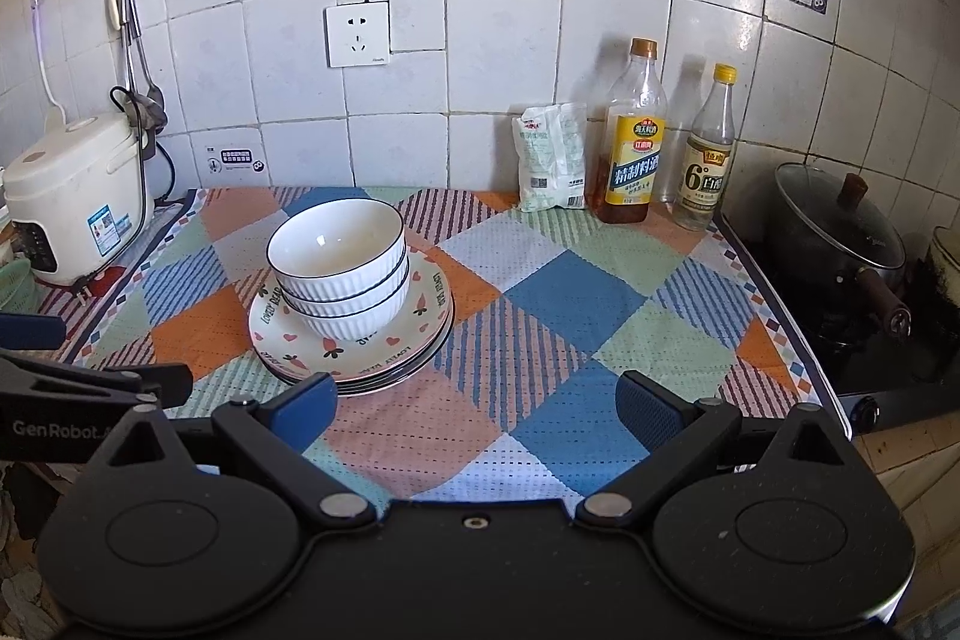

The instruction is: Organize plates and bowls

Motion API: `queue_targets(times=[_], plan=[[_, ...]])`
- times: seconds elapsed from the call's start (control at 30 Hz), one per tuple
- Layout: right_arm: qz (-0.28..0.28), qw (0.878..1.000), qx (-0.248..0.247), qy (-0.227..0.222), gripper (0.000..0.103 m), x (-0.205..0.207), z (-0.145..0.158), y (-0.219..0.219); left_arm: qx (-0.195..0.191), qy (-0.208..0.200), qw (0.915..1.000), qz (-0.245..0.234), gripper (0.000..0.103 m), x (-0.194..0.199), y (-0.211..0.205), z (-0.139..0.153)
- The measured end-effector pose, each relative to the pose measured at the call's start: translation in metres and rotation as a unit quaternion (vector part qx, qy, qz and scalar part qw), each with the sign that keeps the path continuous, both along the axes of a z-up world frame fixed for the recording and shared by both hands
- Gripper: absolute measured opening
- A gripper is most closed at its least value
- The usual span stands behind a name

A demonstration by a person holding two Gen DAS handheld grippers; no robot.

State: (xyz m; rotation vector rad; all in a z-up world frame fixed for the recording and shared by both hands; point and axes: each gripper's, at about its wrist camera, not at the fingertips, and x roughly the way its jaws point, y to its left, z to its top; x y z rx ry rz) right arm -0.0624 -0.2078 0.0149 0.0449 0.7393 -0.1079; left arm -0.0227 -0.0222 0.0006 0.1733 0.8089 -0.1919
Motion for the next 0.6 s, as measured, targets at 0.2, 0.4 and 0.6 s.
queue_targets(times=[0.2,0.4,0.6], plan=[[0.003,1.0,0.002,0.0,0.101,0.0003,-0.0004,-0.0002,0.003,-0.03,0.9995,0.014,0.099,-0.0038,0.0012,0.004],[0.003,1.0,0.002,0.0,0.101,0.0002,-0.0005,0.0002,-0.006,-0.026,0.9995,0.017,0.1,-0.0032,0.0026,0.0053],[0.001,1.0,0.002,0.002,0.101,0.0,-0.0015,0.0008,-0.003,-0.031,0.9993,0.018,0.1,-0.0042,0.0015,0.0044]])
